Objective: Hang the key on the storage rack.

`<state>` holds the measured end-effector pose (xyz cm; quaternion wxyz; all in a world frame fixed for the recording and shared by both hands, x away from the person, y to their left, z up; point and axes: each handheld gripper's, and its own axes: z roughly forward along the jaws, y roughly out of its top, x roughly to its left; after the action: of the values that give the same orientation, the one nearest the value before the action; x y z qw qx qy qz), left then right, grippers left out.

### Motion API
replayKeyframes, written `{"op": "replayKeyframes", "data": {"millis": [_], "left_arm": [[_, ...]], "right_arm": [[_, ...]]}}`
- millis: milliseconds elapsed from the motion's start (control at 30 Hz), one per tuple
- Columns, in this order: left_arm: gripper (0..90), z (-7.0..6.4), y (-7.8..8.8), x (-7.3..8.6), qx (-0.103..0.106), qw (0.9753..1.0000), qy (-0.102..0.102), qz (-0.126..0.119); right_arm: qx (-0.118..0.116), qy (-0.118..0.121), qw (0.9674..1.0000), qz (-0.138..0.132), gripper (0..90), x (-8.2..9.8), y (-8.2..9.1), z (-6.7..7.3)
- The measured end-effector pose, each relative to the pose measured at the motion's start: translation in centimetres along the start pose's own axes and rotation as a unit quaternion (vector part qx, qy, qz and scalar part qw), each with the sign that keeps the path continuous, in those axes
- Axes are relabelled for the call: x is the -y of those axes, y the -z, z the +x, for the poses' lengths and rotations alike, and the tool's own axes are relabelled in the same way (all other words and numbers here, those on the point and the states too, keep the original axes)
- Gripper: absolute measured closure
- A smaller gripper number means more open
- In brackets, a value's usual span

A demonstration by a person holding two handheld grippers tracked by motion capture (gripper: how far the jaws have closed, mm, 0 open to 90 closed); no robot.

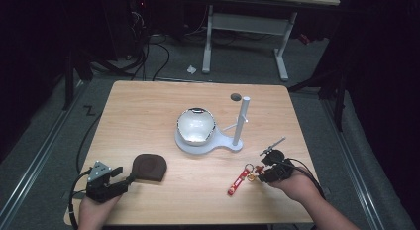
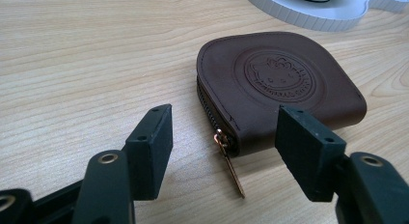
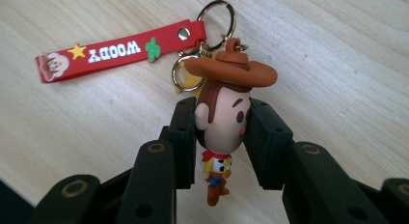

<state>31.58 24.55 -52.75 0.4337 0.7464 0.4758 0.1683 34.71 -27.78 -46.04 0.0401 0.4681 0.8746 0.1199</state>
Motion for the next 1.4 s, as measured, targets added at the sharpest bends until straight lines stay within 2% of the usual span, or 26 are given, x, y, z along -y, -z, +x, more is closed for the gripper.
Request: {"op": "replayKeyframes", "data": {"millis": [233,267,300,500,533,567,867,1400], "left_arm": [[38.7,0.0,0.0,0.0,0.001,1.0,0.0,0.0],[38.7,-0.1,0.0,0.0,0.001,1.0,0.0,0.0],[38.7,-0.1,0.0,0.0,0.001,1.0,0.0,0.0],[38.6,-0.1,-0.1,0.0,0.001,1.0,0.0,0.0],[38.6,-0.1,-0.1,0.0,0.002,1.0,0.0,0.0],[38.6,-0.1,-0.1,0.0,0.002,1.0,0.0,0.0],[38.5,-0.1,-0.1,0.1,0.004,1.0,-0.001,0.002],[38.6,0.0,-0.1,0.1,0.003,1.0,0.0,0.001]], "right_arm": [[-0.006,0.001,1.0,0.003,66.5,0.2,1.6,0.2],[-0.005,-0.009,0.9999,0.008,66.5,0.2,2.3,0.5],[-0.005,0.006,1.0,0.001,66.5,0.2,2.4,0.4],[-0.006,0.02,0.9998,0.001,66.5,0.1,4.0,0.8],[-0.005,0.005,1.0,0.005,66.5,0.1,4.3,1.1],[-0.005,0.02,0.9998,0.0,66.5,0.0,4.5,1.0],[-0.008,0.026,0.9996,0.0,66.5,-0.3,6.5,1.3],[0.015,0.04,0.9991,-0.009,66.6,-1.7,10.1,1.6]]}}
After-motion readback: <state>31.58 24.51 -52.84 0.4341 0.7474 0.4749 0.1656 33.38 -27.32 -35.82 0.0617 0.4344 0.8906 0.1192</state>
